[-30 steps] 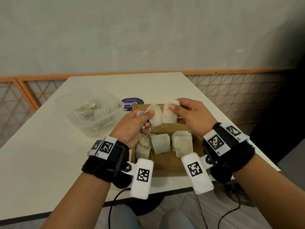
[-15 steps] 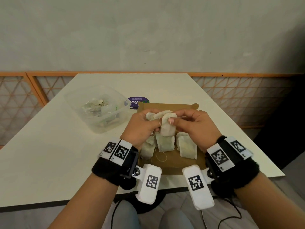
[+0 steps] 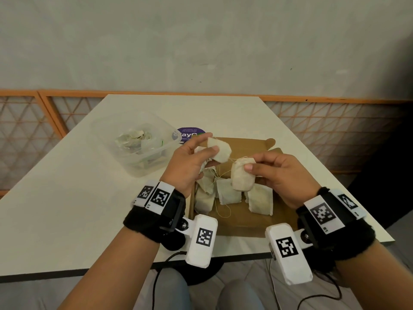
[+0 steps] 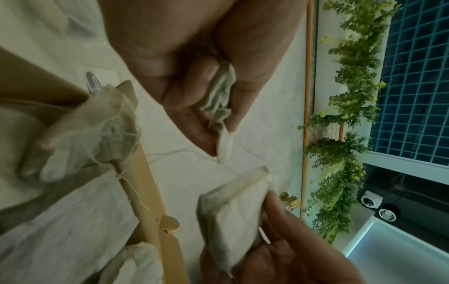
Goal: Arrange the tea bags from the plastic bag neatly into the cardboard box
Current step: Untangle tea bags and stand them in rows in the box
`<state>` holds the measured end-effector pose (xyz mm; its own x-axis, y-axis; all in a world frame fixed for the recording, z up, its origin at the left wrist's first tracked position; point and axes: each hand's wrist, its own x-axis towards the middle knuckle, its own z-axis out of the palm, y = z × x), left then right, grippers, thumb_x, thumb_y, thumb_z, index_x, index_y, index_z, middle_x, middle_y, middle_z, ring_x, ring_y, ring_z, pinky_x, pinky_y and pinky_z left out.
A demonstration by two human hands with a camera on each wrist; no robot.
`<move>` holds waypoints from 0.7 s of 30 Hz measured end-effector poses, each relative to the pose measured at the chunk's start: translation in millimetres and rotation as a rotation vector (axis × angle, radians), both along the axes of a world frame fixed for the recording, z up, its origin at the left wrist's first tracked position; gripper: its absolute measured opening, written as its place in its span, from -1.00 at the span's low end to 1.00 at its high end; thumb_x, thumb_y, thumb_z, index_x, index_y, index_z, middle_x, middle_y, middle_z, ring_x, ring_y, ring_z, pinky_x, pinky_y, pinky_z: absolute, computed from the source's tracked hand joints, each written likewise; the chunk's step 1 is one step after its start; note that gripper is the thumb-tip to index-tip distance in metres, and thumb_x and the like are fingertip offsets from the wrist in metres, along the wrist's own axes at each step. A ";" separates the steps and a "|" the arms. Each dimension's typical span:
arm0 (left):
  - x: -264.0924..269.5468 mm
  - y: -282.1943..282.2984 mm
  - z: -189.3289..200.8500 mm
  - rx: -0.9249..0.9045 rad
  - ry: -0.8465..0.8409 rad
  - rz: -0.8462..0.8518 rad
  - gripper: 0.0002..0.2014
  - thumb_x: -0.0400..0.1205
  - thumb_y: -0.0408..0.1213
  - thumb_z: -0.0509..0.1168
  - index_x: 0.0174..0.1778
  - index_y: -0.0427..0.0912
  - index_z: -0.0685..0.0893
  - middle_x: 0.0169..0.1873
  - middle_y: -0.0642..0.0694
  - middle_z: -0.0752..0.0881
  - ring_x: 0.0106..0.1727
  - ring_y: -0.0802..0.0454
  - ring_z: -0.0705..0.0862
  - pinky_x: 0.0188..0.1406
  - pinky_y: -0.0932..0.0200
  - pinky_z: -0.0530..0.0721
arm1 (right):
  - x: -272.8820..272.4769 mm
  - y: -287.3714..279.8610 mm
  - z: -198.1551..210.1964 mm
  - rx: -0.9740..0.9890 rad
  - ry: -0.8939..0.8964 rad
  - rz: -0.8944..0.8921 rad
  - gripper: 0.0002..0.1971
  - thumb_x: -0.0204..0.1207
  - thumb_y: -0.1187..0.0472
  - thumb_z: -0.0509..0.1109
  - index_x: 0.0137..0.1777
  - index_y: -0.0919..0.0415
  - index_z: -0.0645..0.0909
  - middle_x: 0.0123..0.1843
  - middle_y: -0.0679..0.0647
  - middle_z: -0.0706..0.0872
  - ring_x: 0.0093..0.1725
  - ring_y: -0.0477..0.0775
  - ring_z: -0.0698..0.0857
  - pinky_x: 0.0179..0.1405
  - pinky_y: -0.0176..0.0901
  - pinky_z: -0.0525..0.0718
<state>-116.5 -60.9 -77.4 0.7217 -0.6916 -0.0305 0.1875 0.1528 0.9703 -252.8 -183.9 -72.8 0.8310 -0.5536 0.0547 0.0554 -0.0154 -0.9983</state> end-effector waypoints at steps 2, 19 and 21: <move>0.9 -1.6 -0.1 -0.037 0.057 -0.011 -0.61 0.58 -0.47 0.34 0.28 -0.01 0.62 0.04 -0.03 0.68 -0.19 -0.04 0.70 -0.78 0.42 0.30 | 1.6 1.3 2.5 0.028 -0.012 0.039 -0.91 0.44 0.43 0.36 -0.18 0.30 0.69 -0.25 0.11 0.77 -0.22 0.02 0.75 -0.17 -0.16 0.76; -7.8 -10.1 -13.4 -0.007 -0.051 -0.080 -0.90 0.46 -0.40 0.47 -0.27 -0.09 0.74 -0.37 -0.04 0.75 -0.39 0.10 0.69 -0.35 0.25 0.61 | 11.7 -7.0 23.4 -0.138 0.040 -0.047 -0.89 0.48 0.39 0.39 -0.21 0.22 0.70 -0.20 0.09 0.76 -0.19 -0.03 0.73 -0.16 -0.24 0.72; -2.6 -9.7 -14.5 0.031 -0.051 0.003 -0.91 0.47 -0.32 0.49 -0.26 -0.05 0.73 -0.37 0.00 0.74 -0.43 0.16 0.65 -0.41 0.28 0.55 | 8.7 -10.6 25.5 -0.222 0.067 -0.101 -0.90 0.47 0.34 0.42 -0.20 0.14 0.70 -0.19 0.09 0.73 -0.22 -0.07 0.64 -0.30 -0.31 0.58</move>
<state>-119.1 -70.6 -91.9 0.7252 -0.6883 -0.0149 0.1368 0.1228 0.9830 -244.1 -194.5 -47.3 0.7780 -0.6145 0.1311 -0.0233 -0.2366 -0.9713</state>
